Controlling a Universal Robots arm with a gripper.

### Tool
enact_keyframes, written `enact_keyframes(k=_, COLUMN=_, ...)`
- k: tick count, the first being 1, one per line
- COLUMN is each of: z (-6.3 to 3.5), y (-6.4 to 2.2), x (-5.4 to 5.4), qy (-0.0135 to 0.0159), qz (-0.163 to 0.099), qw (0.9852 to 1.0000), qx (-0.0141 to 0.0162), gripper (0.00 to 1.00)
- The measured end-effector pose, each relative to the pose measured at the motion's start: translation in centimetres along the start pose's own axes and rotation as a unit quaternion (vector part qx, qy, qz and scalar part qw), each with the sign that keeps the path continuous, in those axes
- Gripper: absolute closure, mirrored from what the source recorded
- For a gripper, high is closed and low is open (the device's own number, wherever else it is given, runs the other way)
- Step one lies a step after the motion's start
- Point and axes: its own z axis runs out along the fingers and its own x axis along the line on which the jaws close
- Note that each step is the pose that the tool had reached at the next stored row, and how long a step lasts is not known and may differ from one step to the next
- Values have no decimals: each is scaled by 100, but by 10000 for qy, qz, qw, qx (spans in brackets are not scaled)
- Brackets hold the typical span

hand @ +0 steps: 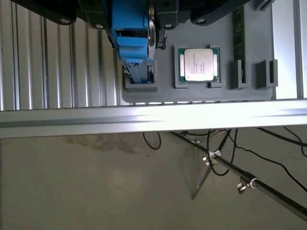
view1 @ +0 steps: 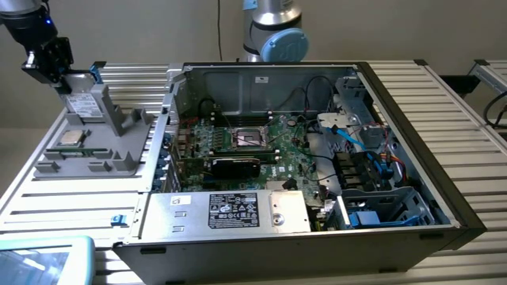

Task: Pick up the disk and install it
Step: 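Pick up the disk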

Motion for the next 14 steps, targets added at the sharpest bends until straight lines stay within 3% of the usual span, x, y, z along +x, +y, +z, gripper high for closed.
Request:
enact_keyframes(k=7, z=-53, y=1, x=0, qy=-2, qz=0, qw=10000, qx=6, gripper=63)
enact_keyframes(k=14, z=-202, y=2, x=3, qy=-4, qz=0, qw=10000, qx=14, gripper=63)
